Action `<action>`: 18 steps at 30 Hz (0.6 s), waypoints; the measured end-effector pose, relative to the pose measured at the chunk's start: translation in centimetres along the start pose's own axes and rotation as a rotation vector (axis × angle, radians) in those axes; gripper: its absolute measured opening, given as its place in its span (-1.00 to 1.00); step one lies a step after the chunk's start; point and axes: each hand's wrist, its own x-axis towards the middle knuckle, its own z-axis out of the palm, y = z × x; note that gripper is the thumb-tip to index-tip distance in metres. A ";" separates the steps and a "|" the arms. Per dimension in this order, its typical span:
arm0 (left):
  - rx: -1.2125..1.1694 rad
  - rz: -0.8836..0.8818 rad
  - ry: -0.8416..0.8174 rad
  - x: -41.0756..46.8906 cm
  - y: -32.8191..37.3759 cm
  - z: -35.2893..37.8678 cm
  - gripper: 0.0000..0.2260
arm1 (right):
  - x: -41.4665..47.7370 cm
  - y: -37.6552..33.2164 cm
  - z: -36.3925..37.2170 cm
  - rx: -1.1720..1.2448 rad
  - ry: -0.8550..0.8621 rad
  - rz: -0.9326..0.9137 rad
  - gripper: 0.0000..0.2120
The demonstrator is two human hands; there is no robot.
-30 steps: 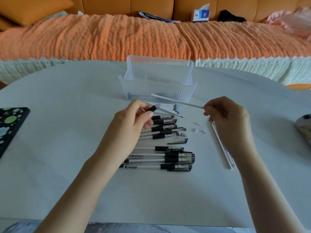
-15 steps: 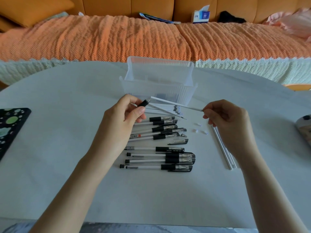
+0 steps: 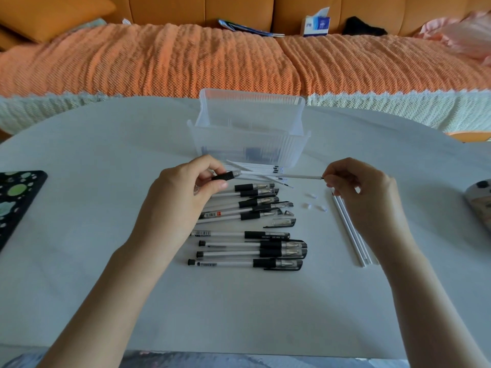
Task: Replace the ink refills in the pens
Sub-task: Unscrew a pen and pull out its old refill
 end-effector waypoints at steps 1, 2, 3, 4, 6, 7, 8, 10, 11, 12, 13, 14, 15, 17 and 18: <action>0.027 0.014 0.000 0.1 -0.1 -0.1 -0.92 | 0.0 -0.1 0.0 -0.002 0.000 -0.010 -0.86; 0.050 0.028 -0.002 0.1 -0.1 -0.3 -0.91 | 0.0 -0.1 -0.1 0.000 -0.004 -0.019 -0.86; 0.068 0.041 -0.010 0.1 -0.2 -0.4 -0.90 | -0.1 -0.2 -0.1 0.006 -0.012 -0.027 -0.86; 0.074 0.052 -0.026 0.1 -0.2 -0.5 -0.90 | -0.1 -0.3 0.0 0.013 -0.025 -0.037 -0.86; 0.062 0.064 -0.075 0.0 0.0 -0.4 -0.90 | -0.2 -0.6 0.2 0.035 -0.064 -0.049 -0.86; 0.052 0.069 -0.105 -0.1 0.2 -0.2 -0.89 | -0.3 -0.8 0.5 0.050 -0.087 -0.047 -0.87; 0.037 0.074 -0.134 -0.3 0.4 0.2 -0.89 | -0.4 -1.1 0.8 0.068 -0.108 -0.042 -0.87; -0.008 0.089 -0.180 -0.5 0.7 0.9 -0.88 | -0.6 -1.7 1.4 0.117 -0.149 -0.038 -0.86; -0.026 0.097 -0.194 -0.7 0.9 1.3 -0.88 | -0.8 -2.0 1.8 0.147 -0.171 -0.040 -0.86; -0.039 0.105 -0.205 -0.8 1.0 1.6 -0.88 | -1.0 -2.4 2.1 0.176 -0.194 -0.043 -0.85; -0.047 0.114 -0.211 -0.9 1.1 1.8 -0.87 | -1.2 -2.6 2.4 0.204 -0.216 -0.047 -0.84; -0.052 0.126 -0.213 -1.0 1.2 2.0 -0.87 | -1.4 -2.8 2.6 0.225 -0.233 -0.048 -0.83; -0.056 0.138 -0.210 -1.1 1.2 2.1 -0.86 | -1.5 -3.0 2.8 0.239 -0.242 -0.042 -0.81; -0.071 0.156 -0.203 -1.2 1.2 2.2 -0.83 | -1.5 -3.0 2.8 0.280 -0.246 -0.017 -0.81; -0.073 0.167 -0.199 -1.2 1.3 2.2 -0.82 | -1.5 -3.0 2.7 0.314 -0.245 0.003 -0.82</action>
